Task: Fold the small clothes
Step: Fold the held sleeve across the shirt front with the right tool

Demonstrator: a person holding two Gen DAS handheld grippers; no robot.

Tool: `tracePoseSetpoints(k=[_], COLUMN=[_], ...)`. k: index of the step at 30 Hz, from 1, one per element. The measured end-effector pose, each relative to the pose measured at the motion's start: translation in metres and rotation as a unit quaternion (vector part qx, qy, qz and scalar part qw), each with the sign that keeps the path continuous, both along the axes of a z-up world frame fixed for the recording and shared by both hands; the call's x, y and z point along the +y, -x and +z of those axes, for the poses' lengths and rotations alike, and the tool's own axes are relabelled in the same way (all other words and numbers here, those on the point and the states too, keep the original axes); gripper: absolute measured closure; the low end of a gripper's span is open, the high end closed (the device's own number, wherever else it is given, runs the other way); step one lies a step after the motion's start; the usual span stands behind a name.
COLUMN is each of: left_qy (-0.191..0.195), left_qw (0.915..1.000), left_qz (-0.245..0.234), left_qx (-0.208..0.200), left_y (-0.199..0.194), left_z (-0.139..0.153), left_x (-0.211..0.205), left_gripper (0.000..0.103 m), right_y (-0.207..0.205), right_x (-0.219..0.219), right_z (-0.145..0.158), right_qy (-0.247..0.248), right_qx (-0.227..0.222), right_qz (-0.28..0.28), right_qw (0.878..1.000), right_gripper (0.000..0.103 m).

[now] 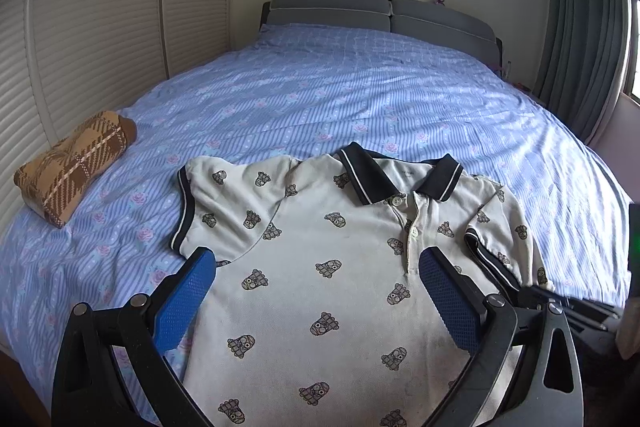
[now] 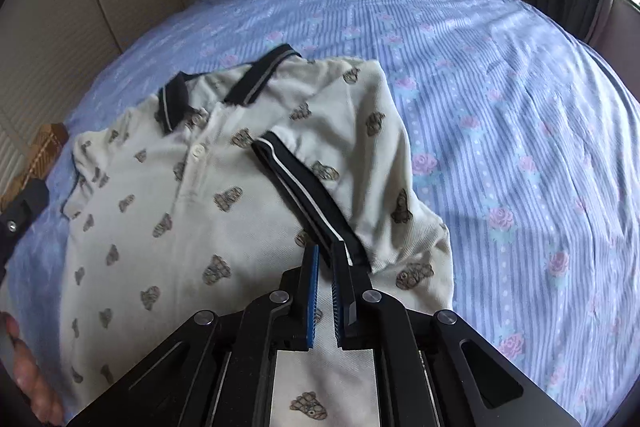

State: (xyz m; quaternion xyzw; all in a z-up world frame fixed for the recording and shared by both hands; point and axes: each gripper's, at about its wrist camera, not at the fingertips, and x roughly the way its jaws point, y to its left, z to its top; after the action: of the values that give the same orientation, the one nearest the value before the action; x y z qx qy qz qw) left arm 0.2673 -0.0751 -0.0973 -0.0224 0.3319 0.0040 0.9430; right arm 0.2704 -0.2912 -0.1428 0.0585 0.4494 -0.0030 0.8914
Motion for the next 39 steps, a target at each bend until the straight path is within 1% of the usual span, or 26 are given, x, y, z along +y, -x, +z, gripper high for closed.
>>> tracePoseSetpoints(k=[2,8,13,18,20,22,26,30,32,33,34,35,36,37,39], left_qy=[-0.001,0.002,0.004,0.008,0.008,0.01,0.009,0.008,0.006,0.005,0.005,0.006,0.007,0.008,0.007], left_qw=[1.0,1.0,0.9999,0.9998,0.9998,0.9997,0.9997,0.9997,0.9998,0.9998,0.9998,0.9998,0.9998,0.9998,0.9998], left_qz=[0.001,0.007,0.01,0.015,0.017,0.019,0.02,0.021,0.019,0.019,0.019,0.019,0.019,0.018,0.016], left_qx=[0.0,0.001,0.003,0.007,0.007,0.008,0.008,0.008,0.005,0.004,0.004,0.004,0.005,0.005,0.005], left_y=[0.0,-0.001,-0.002,-0.004,-0.004,-0.004,-0.004,-0.005,-0.004,-0.003,-0.003,-0.004,-0.004,-0.004,-0.004], left_z=[0.0,0.001,0.0,-0.003,-0.003,-0.004,-0.004,-0.003,-0.002,-0.002,-0.002,-0.002,-0.002,-0.002,-0.002], left_x=[0.001,0.006,0.01,0.016,0.018,0.02,0.021,0.021,0.022,0.022,0.022,0.022,0.022,0.022,0.02], left_gripper=[0.0,0.0,0.0,0.0,0.0,0.0,0.0,0.0,0.0,0.0,0.0,0.0,0.0,0.0,0.0], right_y=[-0.013,-0.057,-0.071,-0.081,-0.082,-0.082,-0.087,-0.095,-0.094,-0.091,-0.088,-0.083,-0.076,-0.069,-0.053], right_x=[0.009,0.023,0.034,0.037,0.036,0.037,0.048,0.05,0.047,0.046,0.044,0.042,0.04,0.038,0.03], right_z=[0.003,-0.003,-0.009,-0.019,-0.02,-0.018,-0.015,-0.025,-0.024,-0.021,-0.018,-0.013,-0.007,-0.002,0.006], right_qy=[0.017,0.031,0.062,0.077,0.075,0.075,0.061,0.045,0.032,0.019,0.009,0.004,0.001,0.0,-0.009], right_qx=[-0.003,0.011,0.014,0.027,0.024,0.015,0.007,0.022,0.018,0.017,0.015,0.008,-0.004,-0.013,-0.026], right_qz=[0.015,0.052,0.063,0.061,0.054,0.053,0.071,0.071,0.068,0.068,0.067,0.063,0.057,0.052,0.045], right_qw=[1.0,0.998,0.996,0.995,0.995,0.996,0.996,0.996,0.997,0.997,0.998,0.998,0.998,0.999,0.999], right_gripper=[0.094,0.094,0.094,0.094,0.094,0.097,0.099,0.099,0.098,0.095,0.086,0.079,0.067,0.064,0.064])
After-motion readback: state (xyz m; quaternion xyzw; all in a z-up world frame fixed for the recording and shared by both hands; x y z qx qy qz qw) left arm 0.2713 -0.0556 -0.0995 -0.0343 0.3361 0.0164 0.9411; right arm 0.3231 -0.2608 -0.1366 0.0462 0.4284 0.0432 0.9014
